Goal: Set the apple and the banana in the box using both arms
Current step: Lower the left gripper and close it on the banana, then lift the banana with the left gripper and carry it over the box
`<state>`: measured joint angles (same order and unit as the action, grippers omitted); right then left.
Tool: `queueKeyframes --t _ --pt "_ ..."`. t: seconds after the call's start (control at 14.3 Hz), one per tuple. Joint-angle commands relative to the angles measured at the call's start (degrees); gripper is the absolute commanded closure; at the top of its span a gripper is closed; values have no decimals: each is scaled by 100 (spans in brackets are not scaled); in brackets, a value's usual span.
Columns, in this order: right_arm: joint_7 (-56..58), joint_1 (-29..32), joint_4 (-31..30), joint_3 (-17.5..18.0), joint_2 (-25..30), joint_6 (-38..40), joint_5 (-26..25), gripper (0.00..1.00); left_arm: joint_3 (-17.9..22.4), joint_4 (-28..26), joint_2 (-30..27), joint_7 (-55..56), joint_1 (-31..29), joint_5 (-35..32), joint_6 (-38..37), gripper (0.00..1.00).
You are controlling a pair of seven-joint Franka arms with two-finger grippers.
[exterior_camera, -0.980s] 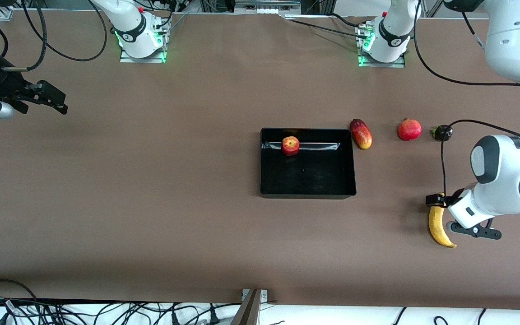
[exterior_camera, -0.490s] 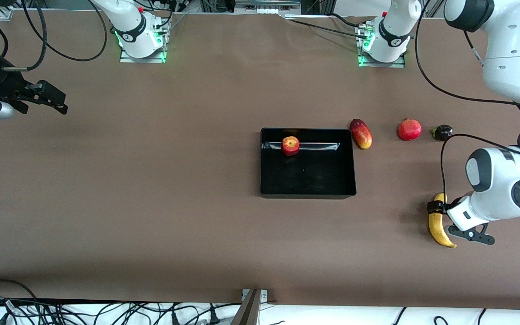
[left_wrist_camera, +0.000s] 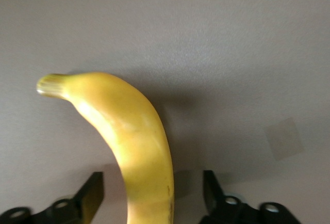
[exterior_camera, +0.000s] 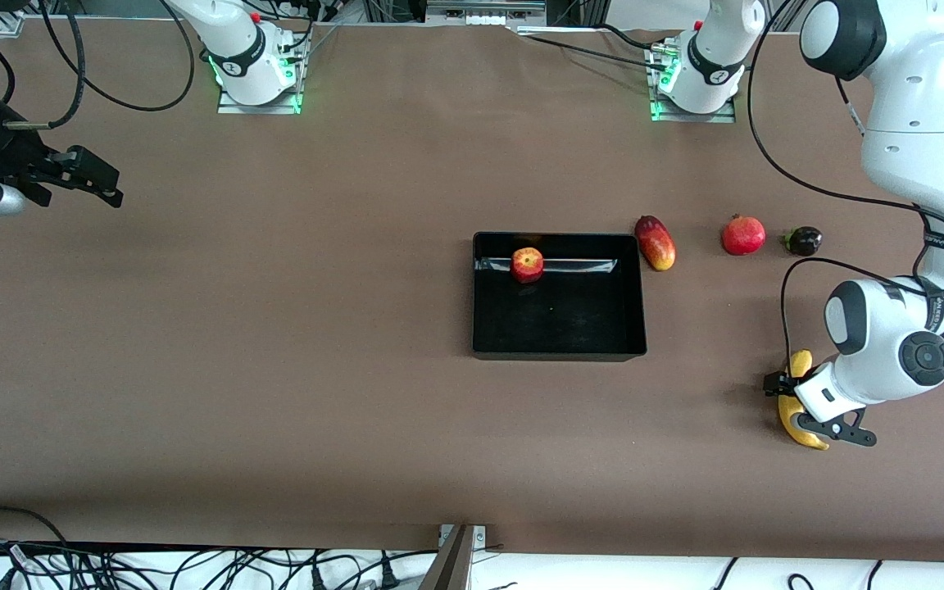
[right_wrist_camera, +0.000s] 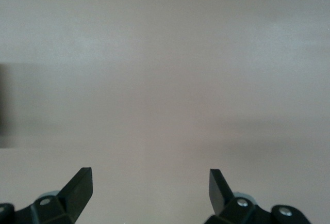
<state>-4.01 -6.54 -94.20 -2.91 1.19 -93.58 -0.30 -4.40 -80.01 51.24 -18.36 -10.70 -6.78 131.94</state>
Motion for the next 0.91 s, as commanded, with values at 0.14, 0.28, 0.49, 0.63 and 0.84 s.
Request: queueKeyframes --t 0.14,0.28,0.49,0.63,0.84 --pt "-48 74 121 80 -40 76 -58 0 -25 -182 -131 -1 -63 -157 8 100" --pt "-48 74 121 80 -40 67 -58 0 -34 -191 -543 95 6 -140 -857 100" --pt "-48 82 121 71 -49 76 -58 0 -87 -165 -1535 901 550 35 -2712 100" --pt "-48 100 121 63 -49 76 -58 0 -52 -130 -2081 1814 1120 700 -3435 100" --pt "-56 100 121 63 -49 67 -58 0 -34 -94 -2277 3315 2113 1100 -3921 100"
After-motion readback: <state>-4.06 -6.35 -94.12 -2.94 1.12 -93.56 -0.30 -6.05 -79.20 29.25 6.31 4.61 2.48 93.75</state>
